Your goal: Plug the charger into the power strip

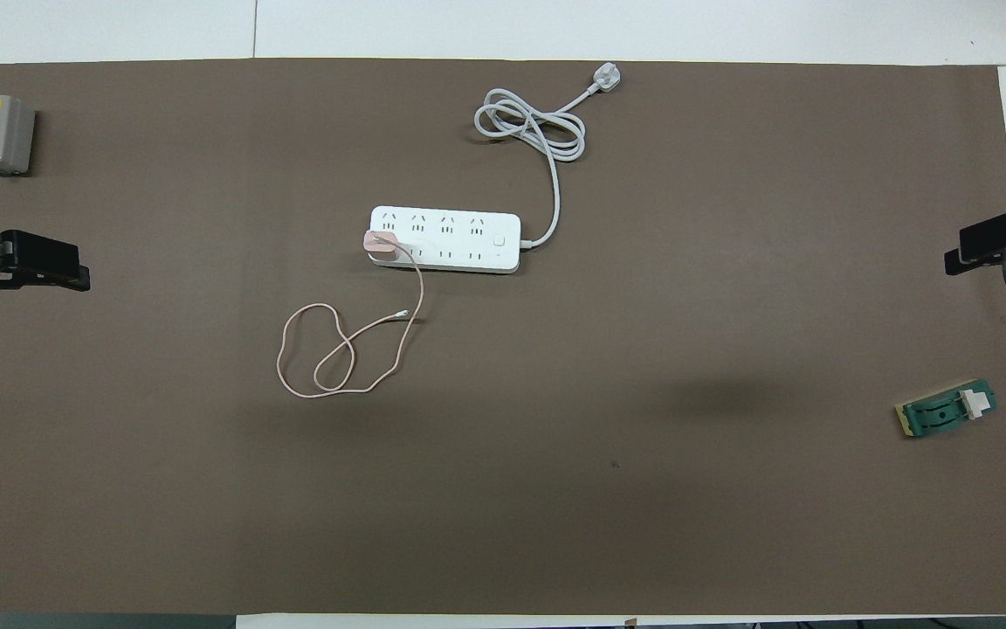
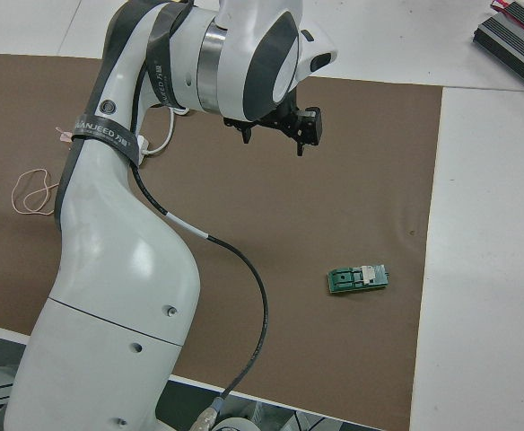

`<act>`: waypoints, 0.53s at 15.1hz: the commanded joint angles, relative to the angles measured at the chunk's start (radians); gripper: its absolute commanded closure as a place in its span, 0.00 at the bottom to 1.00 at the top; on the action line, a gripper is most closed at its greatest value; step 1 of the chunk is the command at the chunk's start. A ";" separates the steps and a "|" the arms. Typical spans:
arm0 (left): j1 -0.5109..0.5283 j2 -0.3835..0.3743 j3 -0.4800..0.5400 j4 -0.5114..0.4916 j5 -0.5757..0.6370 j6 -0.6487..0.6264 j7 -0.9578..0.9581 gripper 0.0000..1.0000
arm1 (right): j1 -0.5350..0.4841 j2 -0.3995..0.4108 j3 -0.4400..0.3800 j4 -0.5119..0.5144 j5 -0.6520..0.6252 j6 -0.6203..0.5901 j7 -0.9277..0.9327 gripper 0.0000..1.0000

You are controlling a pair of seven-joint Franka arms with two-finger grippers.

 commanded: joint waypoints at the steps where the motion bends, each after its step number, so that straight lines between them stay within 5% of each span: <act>1: 0.010 -0.014 -0.008 -0.002 0.027 -0.024 0.007 0.00 | -0.010 -0.005 0.007 0.004 -0.018 -0.019 -0.014 0.00; 8: 0.012 -0.016 -0.010 0.000 0.016 -0.021 0.076 0.00 | -0.010 -0.005 0.007 0.004 -0.018 -0.019 -0.014 0.00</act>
